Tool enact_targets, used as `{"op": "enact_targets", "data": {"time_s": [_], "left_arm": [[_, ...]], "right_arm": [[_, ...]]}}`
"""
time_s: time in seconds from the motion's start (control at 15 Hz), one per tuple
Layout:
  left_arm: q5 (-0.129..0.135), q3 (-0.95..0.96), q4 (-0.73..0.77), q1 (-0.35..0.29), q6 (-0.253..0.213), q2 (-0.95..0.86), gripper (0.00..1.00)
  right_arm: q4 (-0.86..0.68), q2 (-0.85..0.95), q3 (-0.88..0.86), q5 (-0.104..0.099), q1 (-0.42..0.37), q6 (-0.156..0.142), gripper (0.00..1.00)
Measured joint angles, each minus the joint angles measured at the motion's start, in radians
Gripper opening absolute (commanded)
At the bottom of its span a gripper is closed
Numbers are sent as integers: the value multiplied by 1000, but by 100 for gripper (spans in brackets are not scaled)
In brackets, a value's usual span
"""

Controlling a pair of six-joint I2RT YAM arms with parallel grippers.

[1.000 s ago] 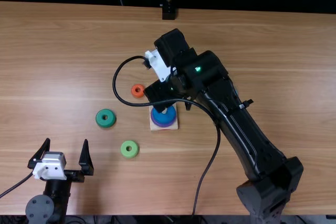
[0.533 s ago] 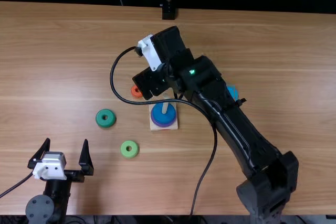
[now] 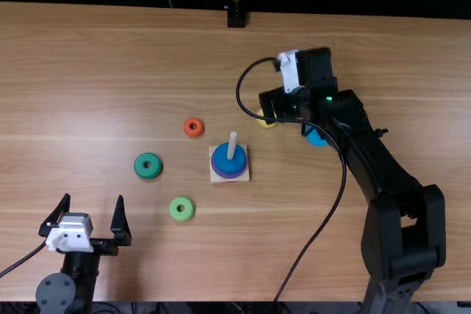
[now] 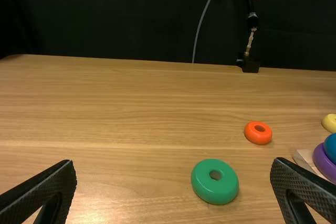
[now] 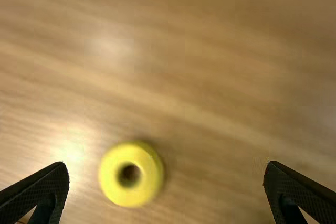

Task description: Build the Hanoi tower: stack the rings onto the peg from bottom to top in this color order: purple, dark blue, light blue, dark green, light green, yellow, orange.

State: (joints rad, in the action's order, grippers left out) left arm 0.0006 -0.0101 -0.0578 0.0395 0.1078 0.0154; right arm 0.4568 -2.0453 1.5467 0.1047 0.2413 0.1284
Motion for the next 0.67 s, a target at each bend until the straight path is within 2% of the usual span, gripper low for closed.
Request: {"op": "enact_targets", "data": {"time_s": [0.27, 0.47, 0.67], "left_arm": [[0, 0, 0, 0, 0, 0, 100], [0, 0, 0, 0, 0, 0, 100], [0, 0, 0, 0, 0, 0, 100]], "right_arm": [[-16, 32, -137, 3, -81, 0, 100], [-18, 69, -154, 2, -153, -1, 100], [-13, 92, -154, -6, -163, 0, 100]]}}
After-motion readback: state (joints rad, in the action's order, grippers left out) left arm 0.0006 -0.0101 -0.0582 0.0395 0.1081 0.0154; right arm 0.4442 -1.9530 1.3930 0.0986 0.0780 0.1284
